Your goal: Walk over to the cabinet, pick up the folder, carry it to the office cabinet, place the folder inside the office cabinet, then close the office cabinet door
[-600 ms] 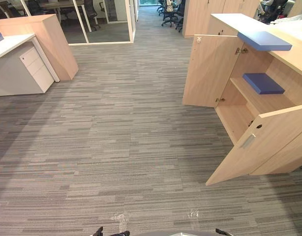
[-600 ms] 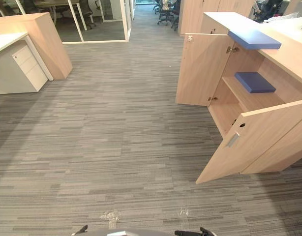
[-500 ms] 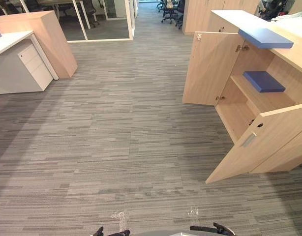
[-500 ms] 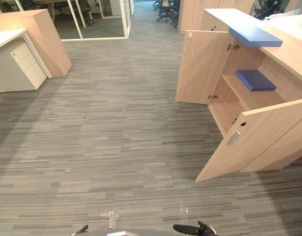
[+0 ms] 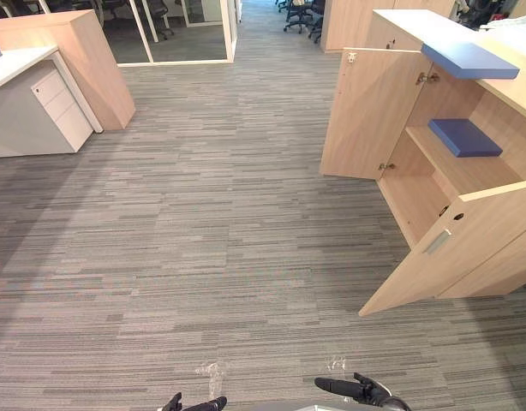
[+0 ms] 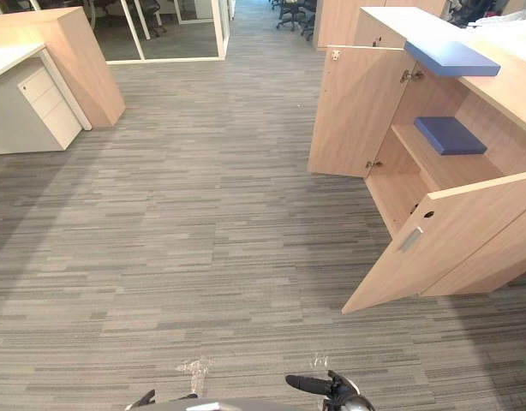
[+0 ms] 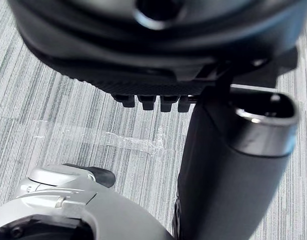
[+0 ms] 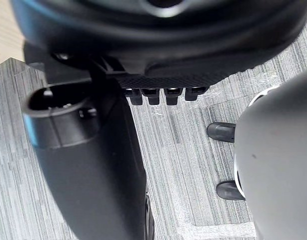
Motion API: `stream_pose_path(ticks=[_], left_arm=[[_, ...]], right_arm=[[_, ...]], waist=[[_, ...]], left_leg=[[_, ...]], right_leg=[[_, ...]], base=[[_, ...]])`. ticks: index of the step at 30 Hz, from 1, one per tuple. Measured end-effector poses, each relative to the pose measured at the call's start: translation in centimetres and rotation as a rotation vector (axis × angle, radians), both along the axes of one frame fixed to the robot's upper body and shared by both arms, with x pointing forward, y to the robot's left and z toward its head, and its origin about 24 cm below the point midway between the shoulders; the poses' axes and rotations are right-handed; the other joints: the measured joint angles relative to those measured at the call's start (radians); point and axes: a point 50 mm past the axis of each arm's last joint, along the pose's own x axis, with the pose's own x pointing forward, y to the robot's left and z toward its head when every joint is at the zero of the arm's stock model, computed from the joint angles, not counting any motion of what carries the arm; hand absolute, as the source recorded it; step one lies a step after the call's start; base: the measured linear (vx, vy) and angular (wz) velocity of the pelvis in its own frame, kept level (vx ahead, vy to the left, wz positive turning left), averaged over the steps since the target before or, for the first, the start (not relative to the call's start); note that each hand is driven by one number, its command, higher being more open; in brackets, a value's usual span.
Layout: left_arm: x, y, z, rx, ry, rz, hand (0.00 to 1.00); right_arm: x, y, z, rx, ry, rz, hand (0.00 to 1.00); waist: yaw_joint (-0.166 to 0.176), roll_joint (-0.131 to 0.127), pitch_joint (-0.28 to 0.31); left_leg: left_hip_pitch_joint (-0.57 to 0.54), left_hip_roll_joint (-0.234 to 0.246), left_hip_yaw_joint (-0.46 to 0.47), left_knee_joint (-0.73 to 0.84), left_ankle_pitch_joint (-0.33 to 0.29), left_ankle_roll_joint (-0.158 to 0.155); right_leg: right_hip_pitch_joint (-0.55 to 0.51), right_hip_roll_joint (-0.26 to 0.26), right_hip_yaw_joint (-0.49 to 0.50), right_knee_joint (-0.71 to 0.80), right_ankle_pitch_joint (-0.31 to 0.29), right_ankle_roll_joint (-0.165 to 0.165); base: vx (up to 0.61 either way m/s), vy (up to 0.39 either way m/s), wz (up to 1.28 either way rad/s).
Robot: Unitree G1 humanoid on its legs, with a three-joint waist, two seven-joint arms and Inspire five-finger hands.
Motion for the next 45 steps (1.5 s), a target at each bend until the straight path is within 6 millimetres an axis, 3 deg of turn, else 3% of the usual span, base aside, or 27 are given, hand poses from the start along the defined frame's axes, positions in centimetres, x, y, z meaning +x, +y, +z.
stream_pose_path(ticks=[13, 22, 25, 27, 28, 30, 31, 32, 35, 37, 38, 39, 40, 41, 42, 43, 44, 45], left_arm=[[0.5, 0.0, 0.2, 0.038, -0.017, -0.016, 1.0], [0.7, 0.1, 0.2, 0.039, -0.026, -0.013, 1.0], [1.1, 0.4, 0.4, 0.042, -0.057, 0.038, 1.0], [1.8, 0.3, 0.7, 0.033, -0.101, 0.104, 1.0], [2.3, 0.4, 0.9, 0.027, -0.138, 0.154, 1.0], [2.9, 0.3, 1.2, 0.019, -0.176, 0.203, 1.0], [3.0, 0.4, 1.3, 0.023, -0.19, 0.243, 1.0], [3.1, 0.5, 1.3, 0.025, -0.194, 0.245, 1.0], [3.4, 0.8, 1.6, 0.042, -0.217, 0.252, 1.0], [3.5, 0.9, 1.6, 0.053, -0.219, 0.259, 1.0], [3.3, 0.7, 1.5, 0.055, -0.209, 0.253, 1.0], [2.8, 0.8, 1.3, 0.061, -0.184, 0.246, 1.0], [2.7, 1.2, 1.4, 0.069, -0.178, 0.243, 1.0], [2.4, 1.9, 1.4, 0.086, -0.158, 0.237, 1.0], [2.5, 2.0, 1.3, 0.087, -0.151, 0.221, 1.0], [2.6, 2.1, 1.4, 0.083, -0.149, 0.2, 1.0], [2.6, 2.1, 1.4, 0.075, -0.147, 0.178, 1.0], [2.5, 1.9, 1.3, 0.074, -0.138, 0.145, 1.0]], right_arm=[[0.7, 0.3, 0.1, -0.008, -0.015, -0.01, 1.0], [0.8, 0.5, 0.2, 0.003, -0.03, -0.05, 1.0], [1.5, 0.9, 0.3, 0.021, -0.055, -0.078, 1.0], [2.1, 0.9, 0.5, 0.026, -0.074, -0.087, 1.0], [2.3, 1.2, 0.5, 0.037, -0.087, -0.104, 1.0], [2.5, 1.2, 0.6, 0.037, -0.093, -0.103, 1.0], [2.3, 1.1, 0.5, 0.029, -0.082, -0.111, 1.0], [2.2, 1.2, 0.5, 0.029, -0.077, -0.112, 1.0], [2.1, 0.9, 0.5, 0.02, -0.07, -0.114, 1.0], [1.7, 0.9, 0.4, 0.018, -0.056, -0.115, 1.0], [1.6, 0.9, 0.3, 0.015, -0.051, -0.116, 1.0], [1.5, 1.4, 0.2, 0.027, -0.047, -0.117, 1.0], [1.5, 1.7, 0.2, 0.036, -0.04, -0.116, 1.0], [2.3, 3.6, 0.3, 0.086, -0.052, -0.099, 1.0], [2.5, 4.5, 0.3, 0.113, -0.062, -0.094, 1.0], [2.6, 4.8, 0.3, 0.128, -0.062, -0.09, 1.0], [2.4, 5.1, 0.2, 0.144, -0.053, -0.086, 1.0], [2.0, 4.8, 0.1, 0.139, -0.047, -0.089, 1.0]], waist=[[0.002, 0.0, 0.025], [0.006, -0.003, 0.027], [0.017, -0.012, 0.049], [0.032, 0.007, 0.077], [0.051, 0.005, 0.086], [0.062, 0.003, 0.11], [0.073, -0.008, 0.115], [0.075, -0.012, 0.113], [0.08, -0.031, 0.122], [0.08, -0.035, 0.126], [0.084, -0.028, 0.122], [0.091, -0.043, 0.119], [0.101, -0.063, 0.112], [0.105, -0.096, 0.097], [0.103, -0.105, 0.088], [0.101, -0.11, 0.085], [0.105, -0.111, 0.084], [0.101, -0.102, 0.071]], left_leg=[[0.004, -0.001, 0.003, -0.005, 0.0, 0.0], [-0.017, -0.014, -0.04, -0.004, 0.011, 0.008], [-0.111, -0.017, -0.04, 0.17, -0.071, 0.002], [-0.209, 0.013, -0.028, 0.4, -0.165, -0.043], [-0.318, 0.033, 0.004, 0.621, -0.165, -0.057], [-0.389, 0.062, 0.05, 0.774, -0.168, -0.049], [-0.456, 0.099, 0.082, 0.804, -0.193, -0.031], [-0.473, 0.105, 0.082, 0.774, -0.193, -0.031], [-0.505, 0.113, 0.07, 0.503, -0.147, -0.043], [-0.501, 0.117, 0.062, 0.288, -0.054, -0.067], [-0.481, 0.124, 0.05, 0.164, -0.002, -0.096], [-0.469, 0.107, 0.082, 0.176, 0.125, -0.106], [-0.471, 0.092, 0.095, 0.2, 0.136, -0.097], [-0.482, 0.066, 0.108, 0.272, 0.112, -0.059], [-0.474, 0.053, 0.116, 0.308, 0.074, -0.021], [-0.459, 0.044, 0.128, 0.336, 0.053, -0.005], [-0.395, 0.025, 0.154, 0.356, 0.007, 0.028], [-0.325, 0.0, 0.167, 0.342, -0.029, 0.055]], right_leg=[[0.0, -0.001, 0.0, 0.0, 0.0, 0.0], [-0.002, -0.012, -0.051, 0.0, -0.002, 0.004], [-0.013, -0.016, -0.057, 0.006, -0.021, -0.008], [-0.016, -0.001, -0.091, 0.036, -0.053, -0.023], [-0.009, 0.004, -0.091, 0.041, -0.061, -0.033], [0.014, 0.002, -0.087, 0.052, -0.068, -0.037], [0.021, -0.02, -0.081, 0.079, -0.09, -0.022], [0.019, -0.033, -0.08, 0.084, -0.096, -0.014], [0.022, -0.106, -0.07, 0.106, -0.127, 0.035], [0.044, -0.157, -0.067, 0.12, -0.153, 0.077], [0.062, -0.186, -0.065, 0.136, -0.178, 0.116], [0.094, -0.232, -0.065, 0.14, -0.2, 0.139], [0.097, -0.254, -0.062, 0.146, -0.201, 0.133], [0.082, -0.295, -0.048, 0.195, -0.168, 0.095], [0.069, -0.319, -0.037, 0.244, -0.134, 0.095], [0.066, -0.344, -0.023, 0.285, -0.105, 0.105], [0.054, -0.385, 0.007, 0.402, -0.053, 0.089], [0.02, -0.439, 0.002, 0.544, 0.037, 0.021]], base=[[0.0, 0.0, 0.0], [-0.01, 0.008, 0.15], [-0.04, 0.051, 0.05], [-0.09, 0.074, -0.02], [-0.03, 0.054, -0.01], [0.05, 0.037, -0.08], [0.09, 0.076, -0.08], [0.16, 0.153, -0.09], [0.2, 0.201, -0.04], [0.37, 0.353, 0.02], [0.55, 0.526, -0.1], [0.39, 0.377, -0.23], [0.53, 0.426, -0.46], [0.51, 0.371, -0.46], [0.62, 0.452, -0.39], [0.51, 0.358, -0.27], [0.51, 0.359, -0.33], [0.5, 0.356, -0.28]])
